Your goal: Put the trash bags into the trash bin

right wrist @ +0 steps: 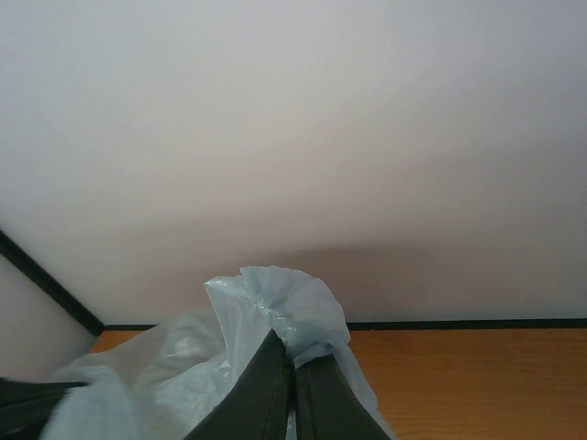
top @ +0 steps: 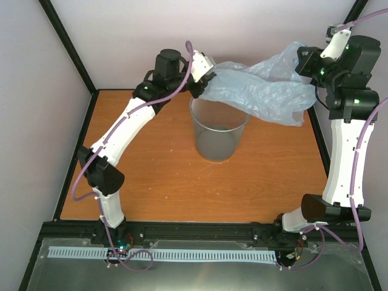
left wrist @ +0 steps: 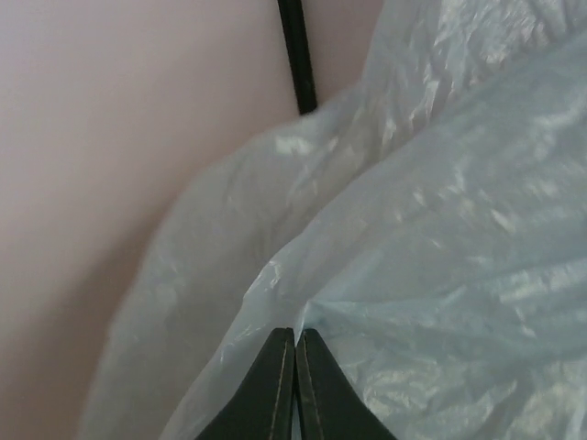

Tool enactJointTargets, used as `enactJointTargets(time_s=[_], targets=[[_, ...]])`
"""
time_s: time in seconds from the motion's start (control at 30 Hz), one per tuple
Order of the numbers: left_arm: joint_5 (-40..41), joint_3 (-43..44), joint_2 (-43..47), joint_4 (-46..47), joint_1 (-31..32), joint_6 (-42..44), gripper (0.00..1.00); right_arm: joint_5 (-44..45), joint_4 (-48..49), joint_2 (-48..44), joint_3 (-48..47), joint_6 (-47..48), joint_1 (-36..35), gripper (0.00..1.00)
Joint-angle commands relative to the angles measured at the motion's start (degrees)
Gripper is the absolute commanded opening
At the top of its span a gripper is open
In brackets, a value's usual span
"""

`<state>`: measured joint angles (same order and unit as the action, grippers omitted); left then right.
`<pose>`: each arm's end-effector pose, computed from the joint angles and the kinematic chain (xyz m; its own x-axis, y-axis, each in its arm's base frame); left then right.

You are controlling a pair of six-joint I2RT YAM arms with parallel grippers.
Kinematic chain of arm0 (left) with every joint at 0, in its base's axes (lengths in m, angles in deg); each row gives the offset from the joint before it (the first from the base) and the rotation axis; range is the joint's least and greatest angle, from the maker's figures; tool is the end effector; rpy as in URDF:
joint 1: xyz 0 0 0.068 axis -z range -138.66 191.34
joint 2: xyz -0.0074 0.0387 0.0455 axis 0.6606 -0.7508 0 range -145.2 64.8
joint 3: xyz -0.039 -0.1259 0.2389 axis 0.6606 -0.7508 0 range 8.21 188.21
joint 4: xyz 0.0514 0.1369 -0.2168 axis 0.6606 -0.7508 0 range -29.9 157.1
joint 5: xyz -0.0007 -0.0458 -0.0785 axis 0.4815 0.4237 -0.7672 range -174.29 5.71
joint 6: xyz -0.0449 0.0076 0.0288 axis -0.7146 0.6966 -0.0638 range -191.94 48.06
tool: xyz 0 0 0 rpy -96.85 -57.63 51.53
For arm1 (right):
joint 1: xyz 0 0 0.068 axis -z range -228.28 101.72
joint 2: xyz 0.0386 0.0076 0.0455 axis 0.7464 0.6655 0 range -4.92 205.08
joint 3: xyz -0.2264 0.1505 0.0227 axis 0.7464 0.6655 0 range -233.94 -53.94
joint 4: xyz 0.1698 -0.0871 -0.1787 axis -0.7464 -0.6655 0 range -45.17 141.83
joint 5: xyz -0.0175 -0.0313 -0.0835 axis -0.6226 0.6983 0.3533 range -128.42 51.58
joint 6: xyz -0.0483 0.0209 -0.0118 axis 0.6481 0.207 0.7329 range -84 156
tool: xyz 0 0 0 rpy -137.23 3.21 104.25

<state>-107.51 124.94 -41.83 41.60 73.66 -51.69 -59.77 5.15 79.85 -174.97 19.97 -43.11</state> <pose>0.3552 -0.2411 0.4403 0.0708 0.3315 -0.9408 0.8400 0.4889 0.2355 0.2636 -0.0109 0.5502 -0.2484 0.2808 -0.9271 -0.2123 0.9180 0.3350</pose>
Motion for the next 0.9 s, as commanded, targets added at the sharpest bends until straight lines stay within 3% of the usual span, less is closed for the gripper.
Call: enactJointTargets(time_s=[0.0, 0.33, 0.5, 0.7, 0.87], targets=[[-9.86, -1.14, -2.11, -0.96, -1.20, -13.96, 0.01, -8.07, 3.04, -1.00, -0.67, -2.55, 0.41, 0.03], [-15.81, -4.64, -6.79, -2.91, -1.29, -18.29, 0.01, -23.20, 9.86, -1.71, 3.53, -9.28, -2.25, 0.03], [-25.67, -5.16, -5.00, -5.07, -1.28, -18.67, 0.01, -30.05, 12.81, -2.93, 5.31, -11.19, -4.78, 0.03], [-34.44, -8.59, -0.52, -7.62, -1.26, -17.61, 0.01, -31.37, 13.56, -3.84, -1.18, -12.57, -5.70, 0.03], [-35.29, -13.34, 1.98, -8.29, -1.29, -17.43, 0.01, -32.76, 13.89, -6.47, 2.38, -13.31, -5.70, 0.03]])
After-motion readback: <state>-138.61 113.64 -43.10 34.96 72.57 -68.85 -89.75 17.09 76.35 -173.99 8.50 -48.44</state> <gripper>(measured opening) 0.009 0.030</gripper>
